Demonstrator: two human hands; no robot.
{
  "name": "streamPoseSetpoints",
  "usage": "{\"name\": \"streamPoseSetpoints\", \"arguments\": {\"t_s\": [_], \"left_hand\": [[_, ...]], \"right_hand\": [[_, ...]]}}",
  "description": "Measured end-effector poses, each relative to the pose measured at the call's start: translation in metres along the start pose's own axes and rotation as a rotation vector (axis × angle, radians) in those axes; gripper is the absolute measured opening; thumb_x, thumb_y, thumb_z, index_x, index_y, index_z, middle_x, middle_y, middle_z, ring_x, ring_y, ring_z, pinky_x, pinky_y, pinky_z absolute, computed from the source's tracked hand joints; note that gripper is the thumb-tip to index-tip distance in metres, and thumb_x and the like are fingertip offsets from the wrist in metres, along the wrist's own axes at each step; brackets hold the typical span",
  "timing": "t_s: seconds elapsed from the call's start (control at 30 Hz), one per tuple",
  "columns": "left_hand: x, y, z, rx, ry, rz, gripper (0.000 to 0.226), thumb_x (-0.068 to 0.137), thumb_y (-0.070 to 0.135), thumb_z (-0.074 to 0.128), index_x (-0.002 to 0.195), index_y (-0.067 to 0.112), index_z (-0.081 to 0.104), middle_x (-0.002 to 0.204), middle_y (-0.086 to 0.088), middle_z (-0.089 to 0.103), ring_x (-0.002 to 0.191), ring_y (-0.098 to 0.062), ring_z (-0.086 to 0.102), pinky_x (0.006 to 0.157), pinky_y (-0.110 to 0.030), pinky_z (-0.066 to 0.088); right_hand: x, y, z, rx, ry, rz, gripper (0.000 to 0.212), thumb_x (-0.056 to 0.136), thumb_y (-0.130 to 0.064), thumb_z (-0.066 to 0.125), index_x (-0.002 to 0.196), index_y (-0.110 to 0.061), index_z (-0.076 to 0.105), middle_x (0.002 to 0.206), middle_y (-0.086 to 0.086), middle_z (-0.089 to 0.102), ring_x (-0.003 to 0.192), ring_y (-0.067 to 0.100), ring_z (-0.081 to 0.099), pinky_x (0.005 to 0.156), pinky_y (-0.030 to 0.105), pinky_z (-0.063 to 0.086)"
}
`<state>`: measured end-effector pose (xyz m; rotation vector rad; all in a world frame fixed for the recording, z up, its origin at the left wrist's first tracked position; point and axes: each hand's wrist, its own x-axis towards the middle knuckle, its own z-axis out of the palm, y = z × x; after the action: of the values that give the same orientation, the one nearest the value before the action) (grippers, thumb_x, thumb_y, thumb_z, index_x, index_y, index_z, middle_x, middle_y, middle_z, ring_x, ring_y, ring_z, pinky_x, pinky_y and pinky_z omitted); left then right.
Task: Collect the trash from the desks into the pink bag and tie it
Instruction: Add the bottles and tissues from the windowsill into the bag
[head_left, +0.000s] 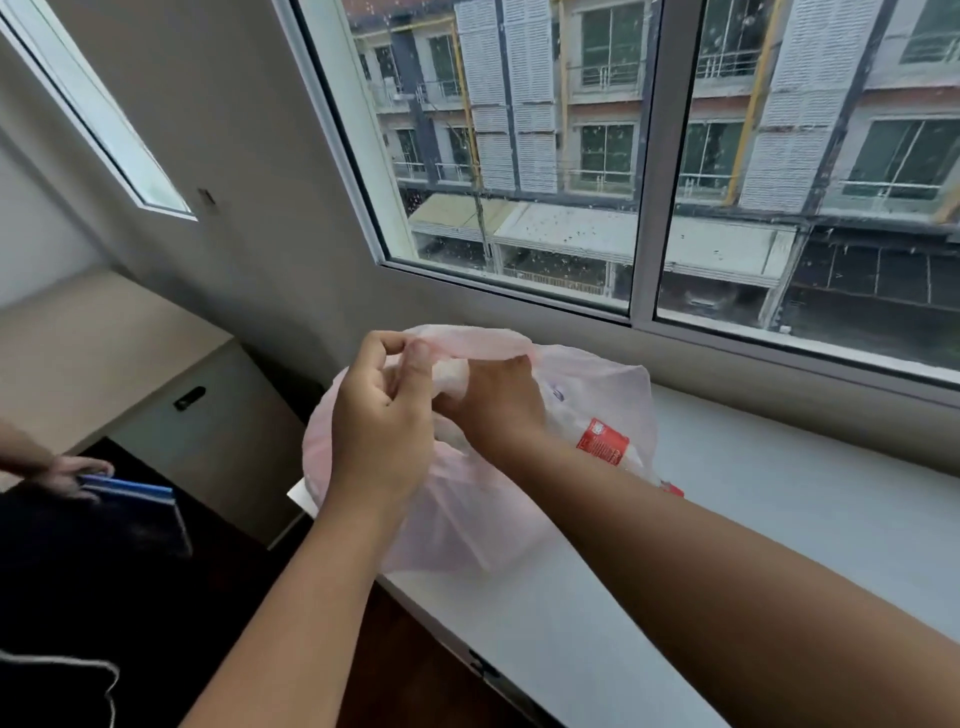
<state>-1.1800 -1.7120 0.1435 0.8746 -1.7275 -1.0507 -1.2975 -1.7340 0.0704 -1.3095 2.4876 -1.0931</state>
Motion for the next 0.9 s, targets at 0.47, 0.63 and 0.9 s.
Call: {"name": "streamPoseSetpoints", "arguments": {"t_s": [0.47, 0.63, 0.9], "left_hand": [[0.011, -0.016, 0.007, 0.007, 0.035, 0.027, 0.017, 0.095, 0.043, 0.052, 0.08, 0.036, 0.055, 0.073, 0.003, 0.059, 0.071, -0.021, 0.057, 0.067, -0.042, 0.049], [0.009, -0.017, 0.006, -0.02, 0.02, 0.021, 0.017, 0.098, 0.037, 0.052, 0.082, 0.031, 0.054, 0.073, -0.003, 0.055, 0.068, -0.019, 0.05, 0.063, -0.034, 0.042], [0.017, -0.016, 0.003, -0.04, 0.046, -0.004, 0.017, 0.095, 0.042, 0.052, 0.082, 0.032, 0.054, 0.072, 0.004, 0.058, 0.066, -0.017, 0.053, 0.066, -0.038, 0.047]], "right_hand": [[-0.051, 0.163, -0.063, -0.096, 0.1, 0.543, 0.069, 0.077, -0.07, 0.058, 0.125, -0.021, 0.053, 0.12, 0.005, 0.059, 0.109, 0.027, 0.056, 0.09, 0.042, 0.046], [-0.062, 0.175, -0.057, 0.517, -0.085, 0.731, 0.065, 0.083, -0.058, 0.063, 0.132, -0.017, 0.051, 0.125, 0.01, 0.06, 0.107, 0.031, 0.062, 0.091, 0.048, 0.053], [-0.065, 0.14, -0.054, 0.745, 0.133, 0.792, 0.022, 0.101, -0.023, 0.043, 0.1, -0.007, 0.057, 0.089, 0.011, 0.061, 0.069, 0.023, 0.057, 0.061, 0.034, 0.05]]}}
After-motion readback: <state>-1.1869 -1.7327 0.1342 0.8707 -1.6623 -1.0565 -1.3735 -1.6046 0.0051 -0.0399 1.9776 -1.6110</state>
